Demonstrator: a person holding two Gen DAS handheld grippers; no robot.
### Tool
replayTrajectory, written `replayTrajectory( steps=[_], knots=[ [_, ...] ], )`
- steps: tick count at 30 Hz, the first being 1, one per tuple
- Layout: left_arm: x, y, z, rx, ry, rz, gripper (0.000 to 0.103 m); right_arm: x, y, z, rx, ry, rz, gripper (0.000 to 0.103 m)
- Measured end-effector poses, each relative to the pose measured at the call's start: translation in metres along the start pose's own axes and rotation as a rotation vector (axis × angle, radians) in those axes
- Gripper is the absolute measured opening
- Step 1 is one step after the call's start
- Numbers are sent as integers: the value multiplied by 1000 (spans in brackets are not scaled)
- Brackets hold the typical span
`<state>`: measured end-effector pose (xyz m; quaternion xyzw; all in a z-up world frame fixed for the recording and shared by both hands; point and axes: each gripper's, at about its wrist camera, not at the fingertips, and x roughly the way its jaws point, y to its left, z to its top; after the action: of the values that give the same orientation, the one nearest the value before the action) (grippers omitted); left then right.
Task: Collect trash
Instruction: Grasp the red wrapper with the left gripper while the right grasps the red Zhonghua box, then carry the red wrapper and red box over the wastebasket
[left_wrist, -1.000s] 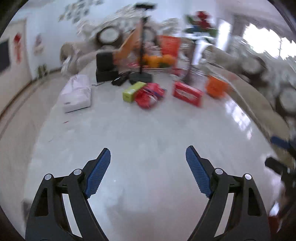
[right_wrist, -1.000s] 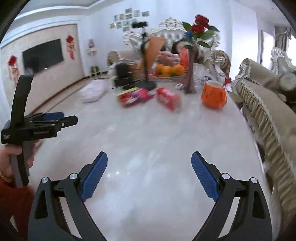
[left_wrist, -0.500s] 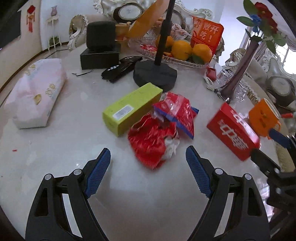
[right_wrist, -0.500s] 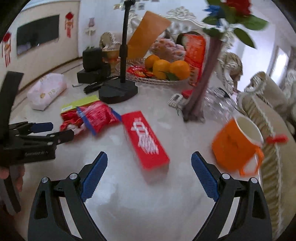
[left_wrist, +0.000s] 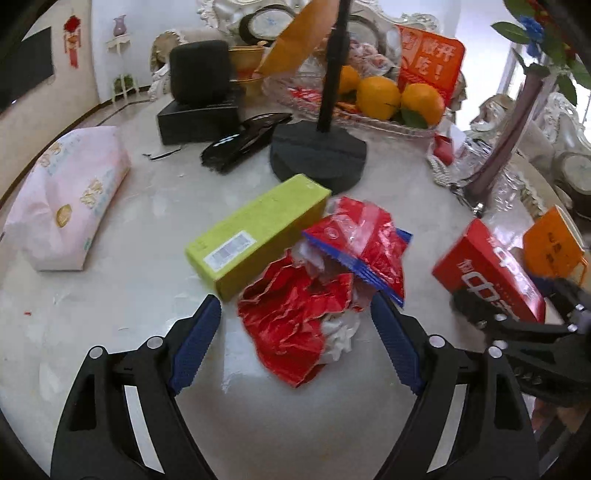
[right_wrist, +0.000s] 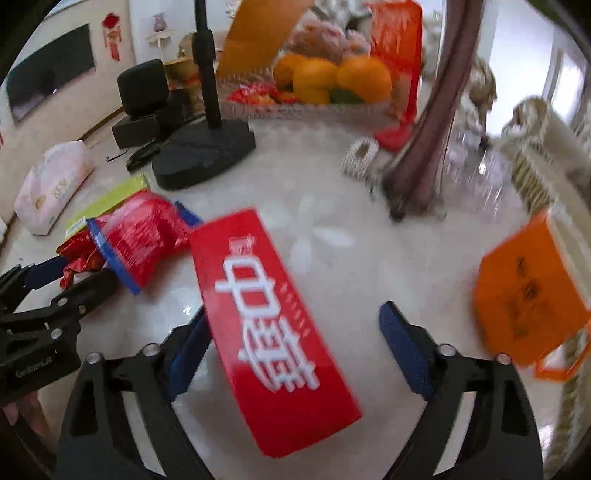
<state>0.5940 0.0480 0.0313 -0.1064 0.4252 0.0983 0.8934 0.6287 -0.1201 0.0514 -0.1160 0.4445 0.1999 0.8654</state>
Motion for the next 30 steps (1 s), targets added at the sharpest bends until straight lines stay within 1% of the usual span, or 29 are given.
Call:
replayTrajectory(
  steps=[1, 2, 3, 4, 8, 10, 11, 15, 19, 22, 24, 27, 28, 30],
  knots=[
    [1, -1, 0, 13, 4, 19, 59, -4, 0, -2, 14, -11, 1, 61],
    [1, -2, 0, 22, 3, 33, 55, -8, 1, -5, 19, -15, -5, 55],
    [0, 0, 0, 20, -1, 31, 51, -14, 2, -9, 33, -15, -12, 42],
    [-1, 2, 0, 17, -2, 23, 49, -18, 3, -12, 38, -13, -10, 38],
    [-10, 9, -6, 28, -17, 12, 48, -31, 3, -26, 58, -22, 5, 37],
    [-18, 15, -12, 20, -20, -12, 47, -40, 4, -34, 61, -35, 8, 36],
    [-22, 18, -15, 21, -25, -13, 47, -45, 4, -39, 68, -41, 9, 36],
    [-38, 27, -28, 29, -33, -31, 47, -60, 7, -48, 88, -55, 31, 36],
    [-64, 34, -44, 27, -40, -75, 47, -79, 12, -61, 139, -62, 69, 36],
    [-88, 39, -60, 26, -52, -120, 47, -95, 18, -80, 172, -76, 87, 36],
    [-109, 43, -74, 37, -73, -145, 47, -105, 23, -96, 197, -89, 122, 36],
    [-130, 49, -91, 56, -81, -157, 47, -120, 35, -118, 209, -99, 153, 36],
    [-138, 52, -99, 59, -82, -165, 47, -125, 39, -125, 215, -85, 158, 36],
    [-153, 56, -112, 70, -87, -179, 47, -141, 48, -140, 214, -102, 189, 36]
  ],
)
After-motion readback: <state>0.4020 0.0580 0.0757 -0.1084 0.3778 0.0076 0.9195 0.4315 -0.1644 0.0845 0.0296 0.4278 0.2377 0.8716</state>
